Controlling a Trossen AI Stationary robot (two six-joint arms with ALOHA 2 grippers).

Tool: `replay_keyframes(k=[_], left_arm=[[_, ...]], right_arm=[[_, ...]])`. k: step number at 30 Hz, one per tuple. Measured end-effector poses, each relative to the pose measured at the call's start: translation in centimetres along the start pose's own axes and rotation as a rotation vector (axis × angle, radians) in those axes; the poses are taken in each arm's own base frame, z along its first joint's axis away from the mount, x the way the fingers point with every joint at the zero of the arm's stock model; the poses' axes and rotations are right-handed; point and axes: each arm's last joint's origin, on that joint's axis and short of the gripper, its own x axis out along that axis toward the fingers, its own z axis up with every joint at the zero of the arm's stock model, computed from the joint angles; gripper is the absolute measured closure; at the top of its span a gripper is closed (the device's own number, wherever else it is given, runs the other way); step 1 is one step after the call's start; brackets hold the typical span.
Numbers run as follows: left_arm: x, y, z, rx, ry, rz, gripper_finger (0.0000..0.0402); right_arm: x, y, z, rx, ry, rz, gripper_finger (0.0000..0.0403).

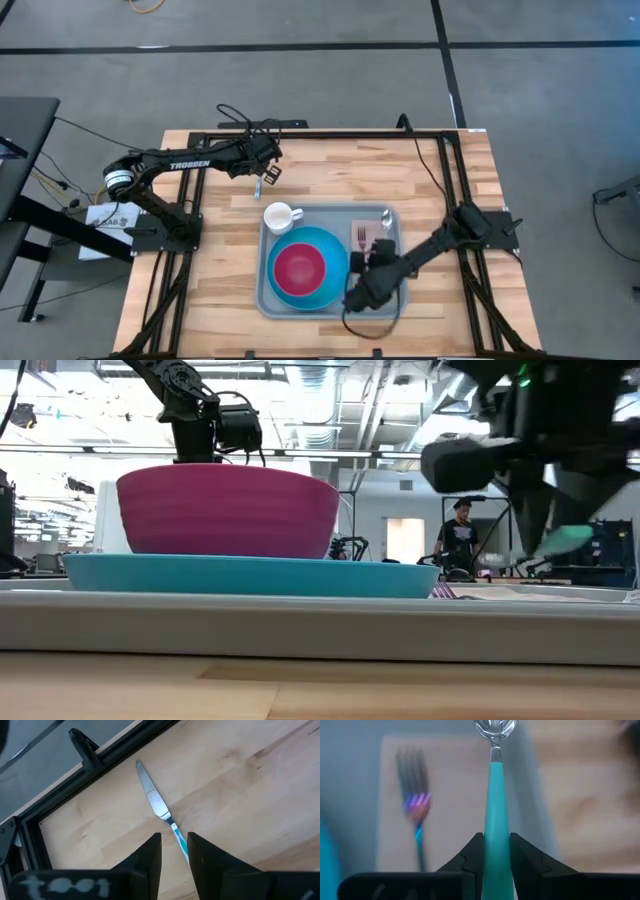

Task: Set up tray
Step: Put the blue spoon on the gray napkin to the right of the purple fork

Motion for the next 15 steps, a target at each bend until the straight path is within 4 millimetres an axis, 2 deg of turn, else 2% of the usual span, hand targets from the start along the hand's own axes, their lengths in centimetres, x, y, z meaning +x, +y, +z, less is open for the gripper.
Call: replay_keyframes(k=[5,11,15], left_arm=[[0.0,0.0,0.0,0.001,-0.001,0.000,0.0320],[0.0,0.0,0.0,0.023,-0.002,-0.002,0.0320],[0.0,0.0,0.1,0.024,-0.003,-0.003,0.0320]], right_arm=[[-0.2,-0.4,-2.8,0.041,0.059,0.092,0.0341],[1.6,0.1,-5.3,0.015,0.087,0.062,0.0341],[1.6,-0.1,-6.2,-0.007,0.072,0.068,0.0341]])
